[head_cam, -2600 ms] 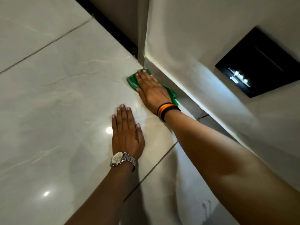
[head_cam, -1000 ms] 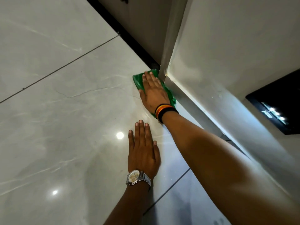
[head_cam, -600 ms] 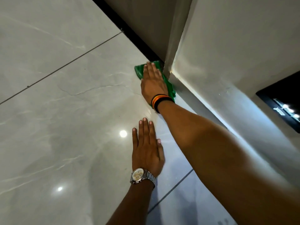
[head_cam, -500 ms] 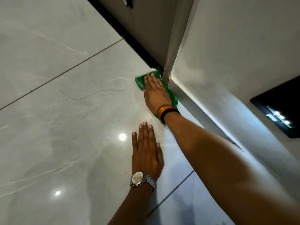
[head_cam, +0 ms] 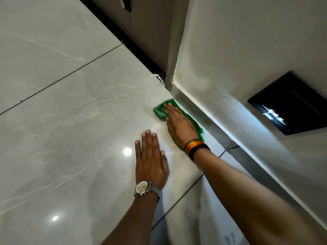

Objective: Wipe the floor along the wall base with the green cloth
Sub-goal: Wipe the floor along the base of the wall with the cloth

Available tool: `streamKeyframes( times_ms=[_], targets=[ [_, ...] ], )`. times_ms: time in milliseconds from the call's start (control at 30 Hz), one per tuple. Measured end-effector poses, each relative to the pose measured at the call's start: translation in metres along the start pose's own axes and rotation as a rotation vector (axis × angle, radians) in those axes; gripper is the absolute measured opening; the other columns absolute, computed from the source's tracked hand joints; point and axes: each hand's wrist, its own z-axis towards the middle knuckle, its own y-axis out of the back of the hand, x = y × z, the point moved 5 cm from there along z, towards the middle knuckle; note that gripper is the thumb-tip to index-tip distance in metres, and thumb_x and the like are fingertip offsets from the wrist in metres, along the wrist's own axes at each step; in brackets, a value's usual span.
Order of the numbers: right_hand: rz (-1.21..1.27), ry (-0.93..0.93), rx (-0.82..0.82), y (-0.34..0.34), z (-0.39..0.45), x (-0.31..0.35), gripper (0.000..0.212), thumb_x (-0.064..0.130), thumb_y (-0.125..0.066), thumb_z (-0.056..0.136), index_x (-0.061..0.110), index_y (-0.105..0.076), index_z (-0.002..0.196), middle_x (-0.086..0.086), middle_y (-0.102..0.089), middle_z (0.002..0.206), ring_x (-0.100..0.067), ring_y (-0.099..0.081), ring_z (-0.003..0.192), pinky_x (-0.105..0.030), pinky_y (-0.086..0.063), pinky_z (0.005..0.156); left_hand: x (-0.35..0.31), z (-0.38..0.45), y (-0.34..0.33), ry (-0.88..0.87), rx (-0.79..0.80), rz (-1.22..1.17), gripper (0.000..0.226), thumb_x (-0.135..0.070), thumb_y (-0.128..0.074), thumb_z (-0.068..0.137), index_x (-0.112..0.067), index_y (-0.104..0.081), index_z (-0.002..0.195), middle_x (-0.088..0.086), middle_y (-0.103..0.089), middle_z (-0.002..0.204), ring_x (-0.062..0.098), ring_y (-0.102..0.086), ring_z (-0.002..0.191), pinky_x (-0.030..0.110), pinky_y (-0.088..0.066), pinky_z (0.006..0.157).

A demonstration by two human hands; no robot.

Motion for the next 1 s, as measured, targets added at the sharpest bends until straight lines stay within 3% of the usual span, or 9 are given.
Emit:
streamKeyframes(
  times_ms=[167,300,367,433,533,667,767,833,1000],
  targets=[
    [0.117,-0.287,-0.13,0.043,-0.128,-0.054,0.04,0.032,-0.04,0.11,0.025,-0.054,0.147,-0.002,-0.06,0.151,-0.016,-0.056,0.137,-0.024,-0.038,0.116,0.0,0.0,0.0,0.001,0.01,-0.007,0.065,-0.027,-0.031,0.104,-0.001,-0.021,0.164,0.019,-0.017,0.174,0.032,-0.012,0.163,0.053,-0.005,0.133],
    [0.557,-0.563,-0.285,0.062,-0.168,-0.069,0.027,0.032,-0.041,0.102,0.028,-0.066,0.11,0.009,-0.073,0.099,-0.004,-0.066,0.093,-0.01,-0.048,0.081,0.002,0.0,-0.001,-0.005,-0.003,-0.003,0.065,-0.027,-0.031,0.104,-0.001,-0.021,0.163,0.02,-0.017,0.174,0.032,-0.012,0.163,0.05,0.0,0.134],
    [0.915,-0.721,-0.37,0.07,-0.169,-0.082,0.03,0.021,-0.043,0.099,0.024,-0.072,0.093,0.006,-0.075,0.09,-0.01,-0.068,0.088,-0.022,-0.053,0.078,0.001,-0.001,-0.001,-0.001,0.002,0.002,0.066,-0.028,-0.029,0.104,-0.001,-0.02,0.164,0.02,-0.015,0.174,0.032,-0.011,0.163,0.05,0.001,0.134],
    [1.138,-0.839,-0.289,0.073,-0.171,-0.089,0.033,0.011,-0.045,0.102,0.018,-0.075,0.09,-0.004,-0.077,0.093,-0.021,-0.07,0.089,-0.034,-0.055,0.081,0.002,0.0,-0.001,0.005,0.007,0.004,0.066,-0.029,-0.029,0.104,-0.001,-0.019,0.164,0.02,-0.015,0.174,0.032,-0.01,0.163,0.049,0.001,0.134],
    [0.693,-0.709,-0.149,0.087,-0.189,-0.095,0.021,0.001,-0.057,0.102,0.013,-0.071,0.112,-0.008,-0.076,0.108,-0.017,-0.072,0.099,-0.041,-0.059,0.094,0.0,0.0,0.0,0.005,0.014,0.003,0.066,-0.028,-0.029,0.104,-0.001,-0.019,0.164,0.02,-0.015,0.174,0.032,-0.01,0.163,0.048,0.003,0.133],
    [-0.001,-0.289,-0.301,0.089,-0.216,-0.062,0.029,0.008,-0.056,0.1,0.014,-0.069,0.126,-0.003,-0.073,0.128,-0.016,-0.069,0.118,-0.031,-0.052,0.11,-0.001,0.001,0.002,0.011,0.015,-0.015,0.066,-0.028,-0.029,0.104,-0.001,-0.018,0.164,0.02,-0.013,0.174,0.031,-0.008,0.164,0.049,0.002,0.134],
    [-0.167,-0.062,0.087,0.037,-0.202,-0.032,0.054,0.037,-0.043,0.107,0.018,-0.043,0.158,-0.002,-0.039,0.168,-0.015,-0.033,0.157,-0.034,-0.023,0.131,-0.001,-0.001,0.002,0.009,0.013,-0.014,0.066,-0.028,-0.029,0.105,-0.002,-0.018,0.164,0.019,-0.013,0.174,0.031,-0.009,0.164,0.049,0.002,0.134],
    [-0.293,-0.057,0.214,0.014,-0.197,-0.039,0.067,0.047,-0.034,0.109,0.021,-0.016,0.168,0.001,-0.01,0.177,-0.014,-0.005,0.164,-0.04,-0.006,0.135,0.001,-0.001,0.001,0.005,0.009,-0.01,0.066,-0.029,-0.028,0.105,-0.002,-0.018,0.164,0.019,-0.014,0.174,0.031,-0.009,0.164,0.049,0.001,0.134],
    [-0.449,-0.08,0.212,0.022,-0.254,-0.101,0.064,0.045,-0.024,0.11,0.021,-0.011,0.169,0.0,-0.003,0.178,-0.019,-0.005,0.165,-0.039,0.002,0.134,0.002,-0.001,-0.001,0.0,-0.004,-0.015,0.066,-0.029,-0.028,0.105,-0.002,-0.016,0.164,0.019,-0.012,0.175,0.03,-0.008,0.164,0.05,-0.001,0.134]
  ],
)
